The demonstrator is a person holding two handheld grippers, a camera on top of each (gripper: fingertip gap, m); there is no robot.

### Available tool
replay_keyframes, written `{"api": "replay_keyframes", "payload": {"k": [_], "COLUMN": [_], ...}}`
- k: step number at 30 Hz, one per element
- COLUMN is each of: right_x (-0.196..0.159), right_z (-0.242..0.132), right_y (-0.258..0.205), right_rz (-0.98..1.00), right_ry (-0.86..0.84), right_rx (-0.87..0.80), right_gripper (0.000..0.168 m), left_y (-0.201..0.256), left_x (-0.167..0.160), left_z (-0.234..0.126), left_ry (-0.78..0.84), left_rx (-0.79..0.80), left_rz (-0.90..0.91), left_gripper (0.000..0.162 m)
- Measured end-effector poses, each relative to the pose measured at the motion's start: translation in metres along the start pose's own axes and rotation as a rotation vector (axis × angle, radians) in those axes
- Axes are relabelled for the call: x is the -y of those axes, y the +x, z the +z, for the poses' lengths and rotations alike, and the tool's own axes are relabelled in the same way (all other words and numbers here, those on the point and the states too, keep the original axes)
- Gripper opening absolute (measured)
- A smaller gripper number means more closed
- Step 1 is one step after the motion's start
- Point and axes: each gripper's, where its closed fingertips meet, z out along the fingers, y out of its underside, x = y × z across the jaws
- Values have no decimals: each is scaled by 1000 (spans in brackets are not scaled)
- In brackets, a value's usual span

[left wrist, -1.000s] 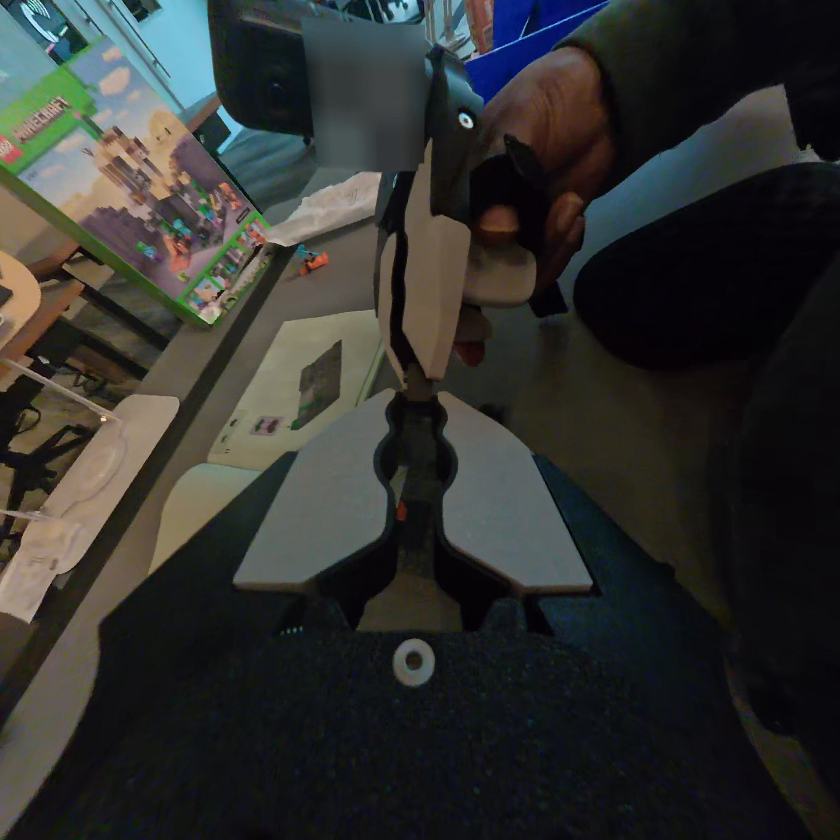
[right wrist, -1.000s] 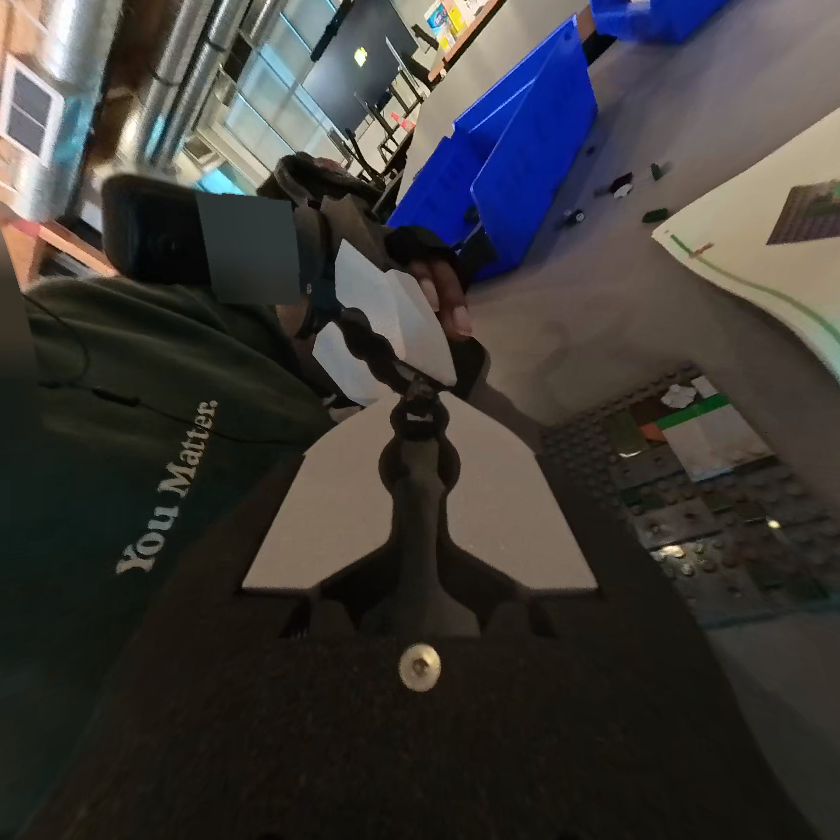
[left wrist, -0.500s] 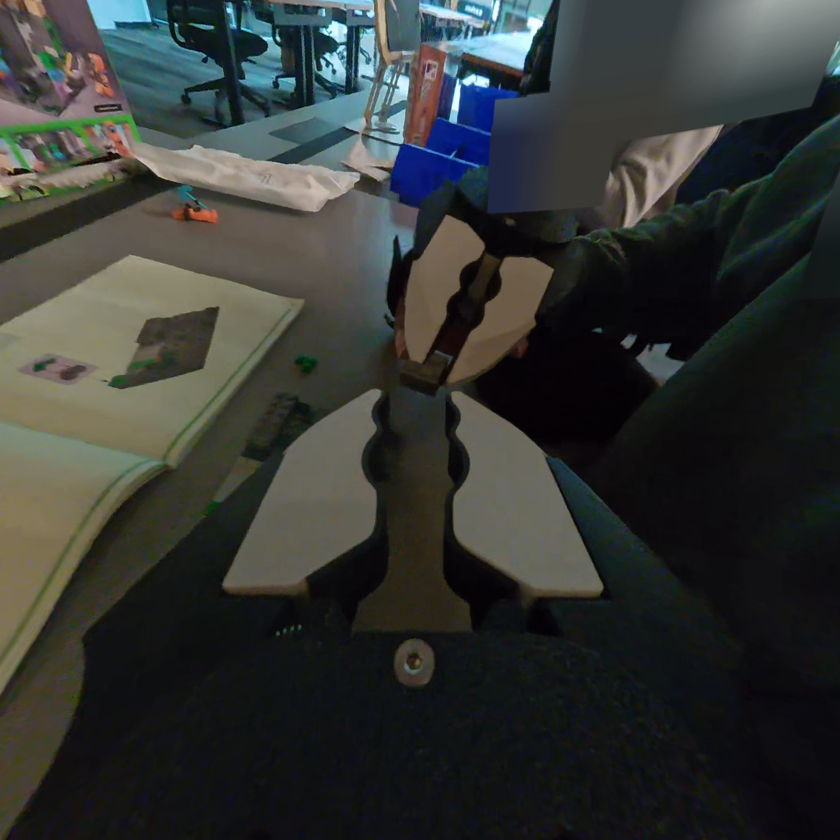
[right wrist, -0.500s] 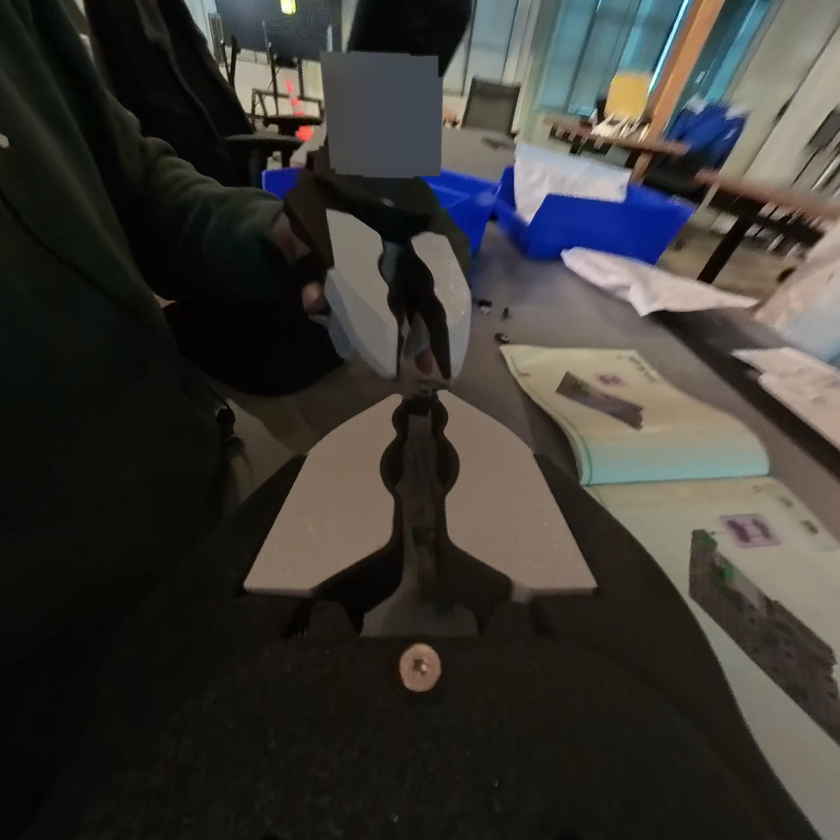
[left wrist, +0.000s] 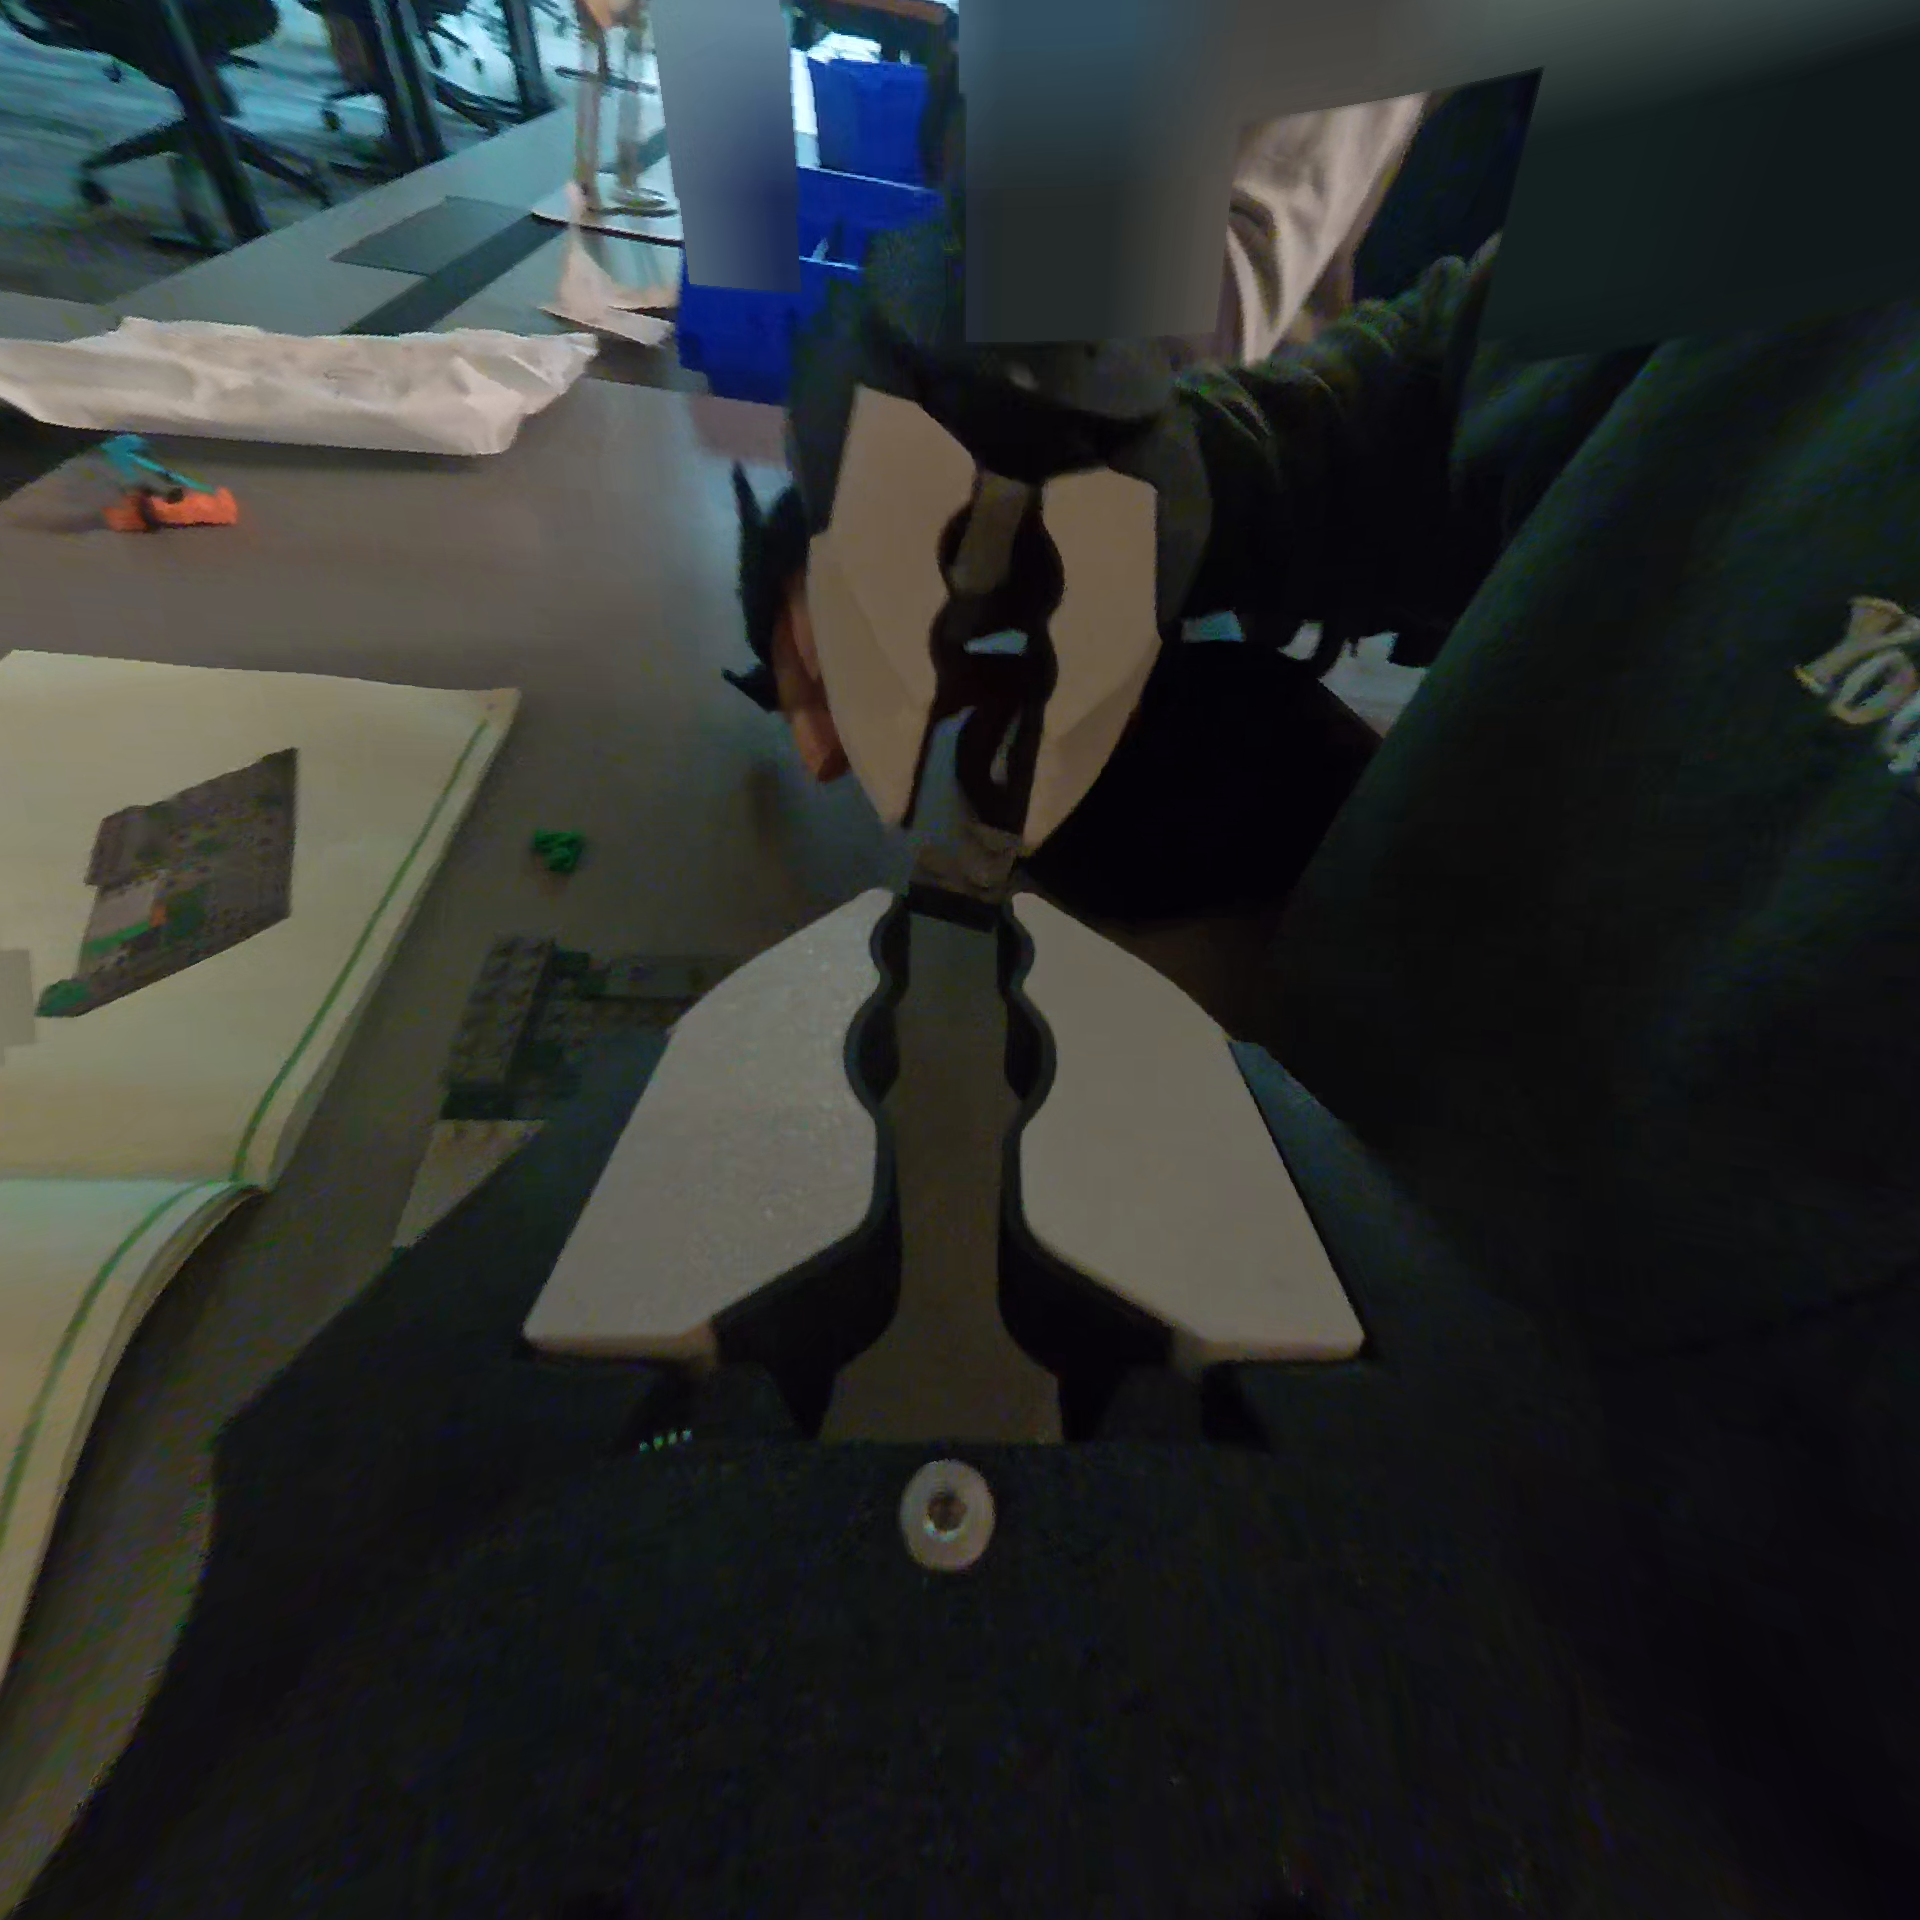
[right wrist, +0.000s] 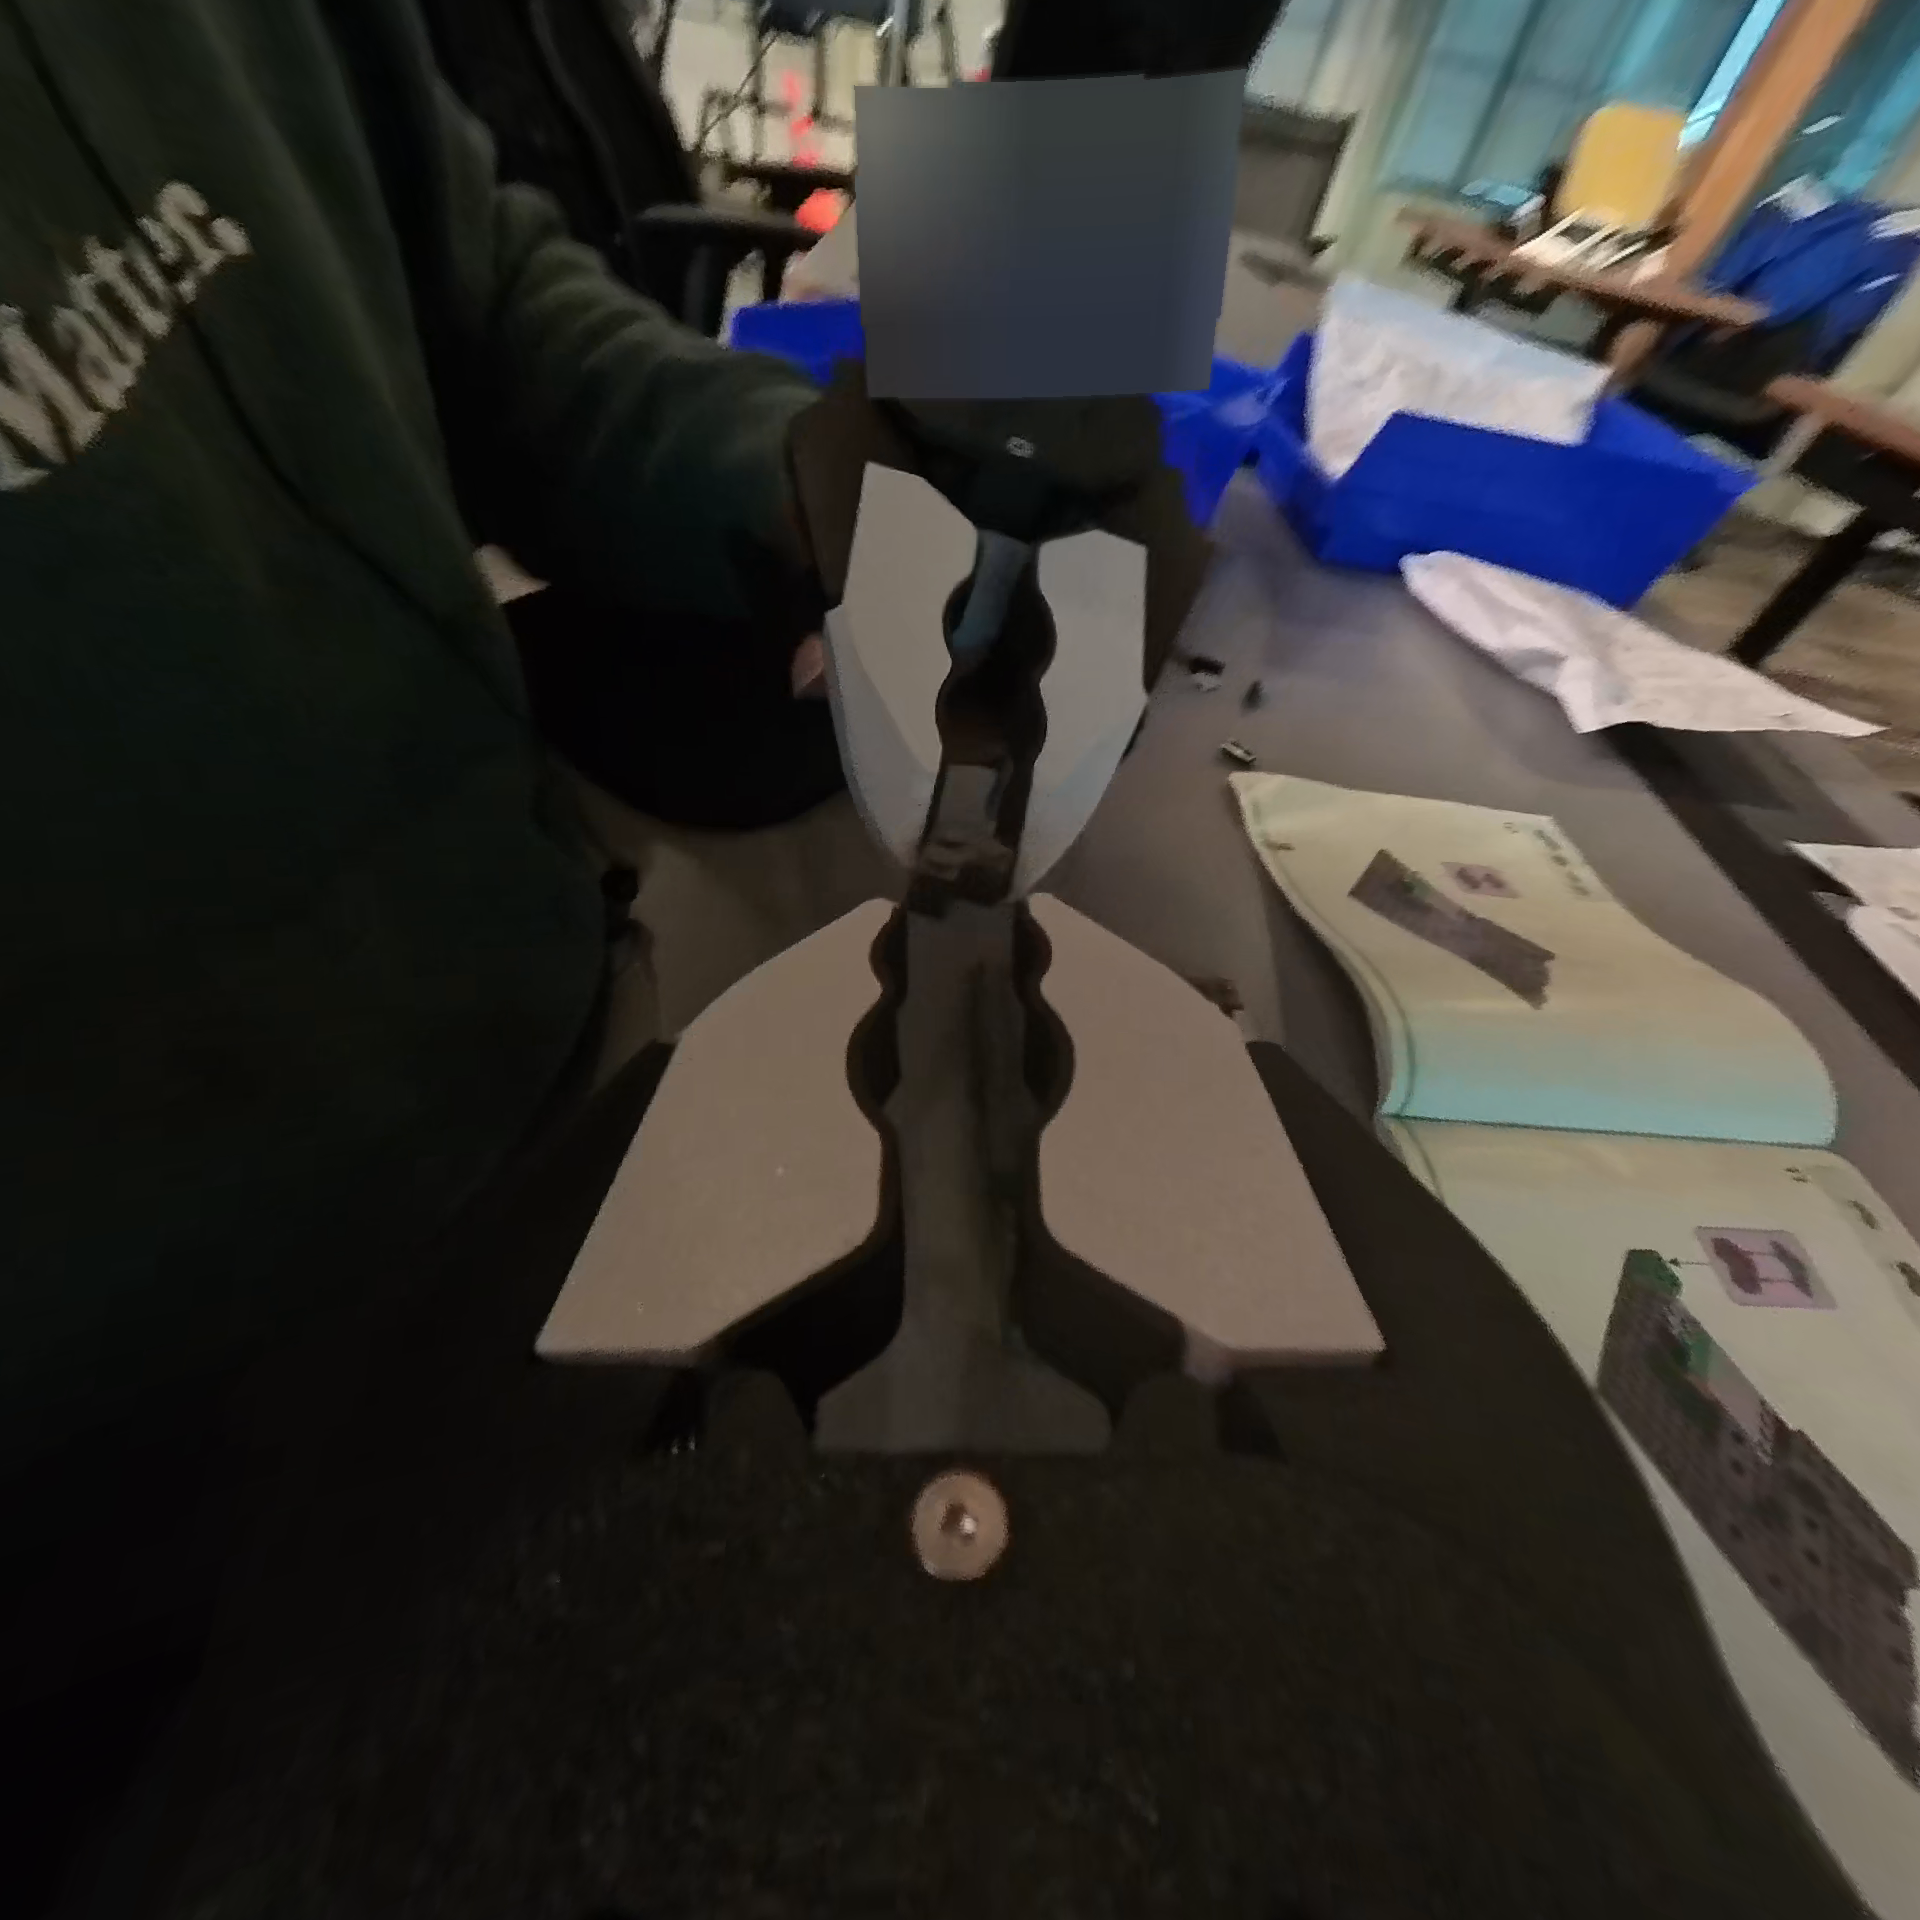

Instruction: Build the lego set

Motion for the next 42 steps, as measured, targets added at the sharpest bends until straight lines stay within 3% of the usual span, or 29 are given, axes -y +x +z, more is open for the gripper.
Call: {"api": "replay_keyframes", "payload": {"k": [8,16,21,26,30,35,42], "right_x": [-10,-14,-25,-93,-133,-151,-138], "right_z": [1,0,-18,-66,-79,-78,-82], "right_y": [6,13,29,89,102,100,98], "right_rz": [-31,-11,38,259,377,394,369], "right_ry": [-200,-220,-192,-366,-468,-526,-480], "right_rx": [123,66,-98,-467,-611,-650,-631], "right_gripper": [31,21,20,20,20,21,34], "left_y": [-12,-18,-29,-42,-45,-52,-65], "left_x": [-3,-1,-5,-19,-32,-39,-42], "left_z": [11,16,11,-3,-8,-18,-28], "left_ry": [-44,-52,-71,-91,-119,-126,-118], "left_rx": [-79,-92,-11,148,232,313,361], "left_rz": [51,69,41,-14,-27,-33,-62], "left_gripper": [16,16,22,17,16,15,15]}}
